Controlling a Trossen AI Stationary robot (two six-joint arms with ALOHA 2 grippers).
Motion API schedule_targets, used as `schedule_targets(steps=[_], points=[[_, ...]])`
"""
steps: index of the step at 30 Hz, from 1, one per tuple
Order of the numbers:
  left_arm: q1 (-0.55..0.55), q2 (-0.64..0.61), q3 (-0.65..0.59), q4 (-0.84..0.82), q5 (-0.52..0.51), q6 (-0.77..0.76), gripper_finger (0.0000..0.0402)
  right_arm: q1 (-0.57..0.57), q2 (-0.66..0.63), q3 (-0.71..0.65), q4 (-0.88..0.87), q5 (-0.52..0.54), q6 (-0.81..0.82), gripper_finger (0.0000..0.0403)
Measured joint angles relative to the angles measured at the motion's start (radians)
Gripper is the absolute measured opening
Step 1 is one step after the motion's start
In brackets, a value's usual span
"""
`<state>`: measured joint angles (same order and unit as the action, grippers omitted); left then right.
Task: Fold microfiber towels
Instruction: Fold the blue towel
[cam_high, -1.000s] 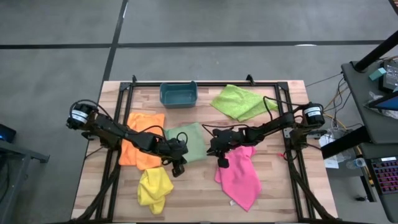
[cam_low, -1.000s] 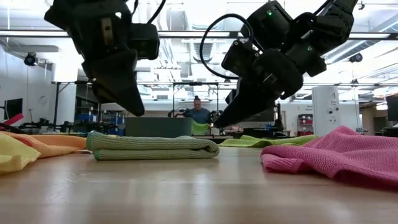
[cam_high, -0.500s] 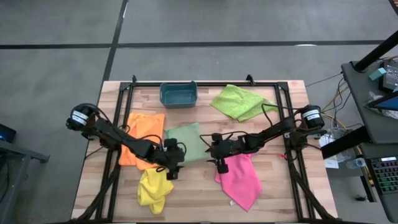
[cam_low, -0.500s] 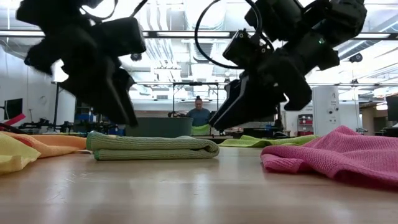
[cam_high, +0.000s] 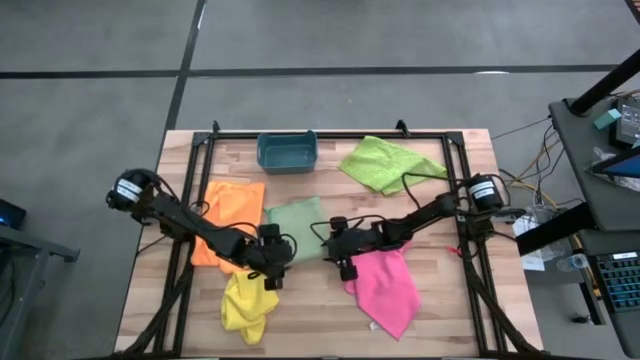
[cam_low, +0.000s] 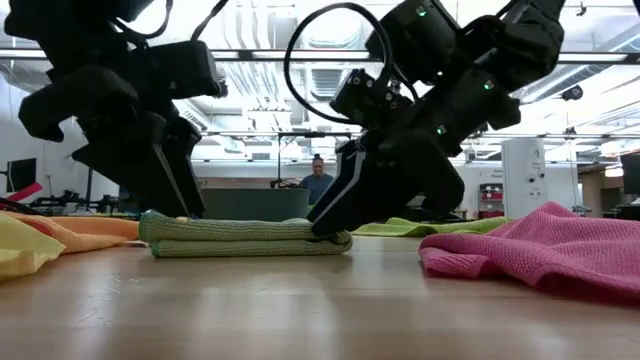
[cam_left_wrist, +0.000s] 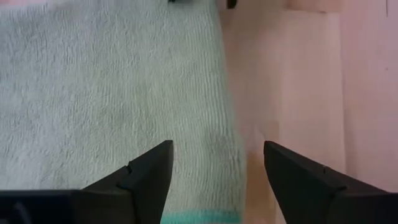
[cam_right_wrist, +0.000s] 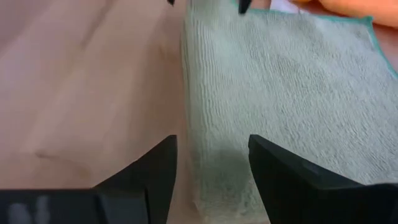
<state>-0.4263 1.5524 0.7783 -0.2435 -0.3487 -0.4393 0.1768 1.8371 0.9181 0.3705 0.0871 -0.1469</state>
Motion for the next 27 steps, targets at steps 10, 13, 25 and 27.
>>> schedule_targets(steps=[10, 13, 25, 27], points=[[-0.005, 0.118, 0.011, 0.037, -0.006, -0.004, 0.0212, 0.000, 0.002, 0.021, -0.093, 0.019, -0.024, 0.0186], [-0.006, 0.133, 0.016, 0.044, -0.017, -0.004, 0.0212, 0.000, 0.002, 0.018, -0.105, 0.021, -0.025, 0.0177], [-0.007, 0.137, 0.008, 0.021, -0.068, 0.000, 0.0106, 0.000, 0.023, 0.017, -0.097, 0.027, -0.041, 0.0049], [-0.006, 0.137, 0.007, 0.015, -0.074, 0.002, 0.0066, 0.000, 0.023, 0.017, -0.098, 0.028, -0.050, 0.0029]])
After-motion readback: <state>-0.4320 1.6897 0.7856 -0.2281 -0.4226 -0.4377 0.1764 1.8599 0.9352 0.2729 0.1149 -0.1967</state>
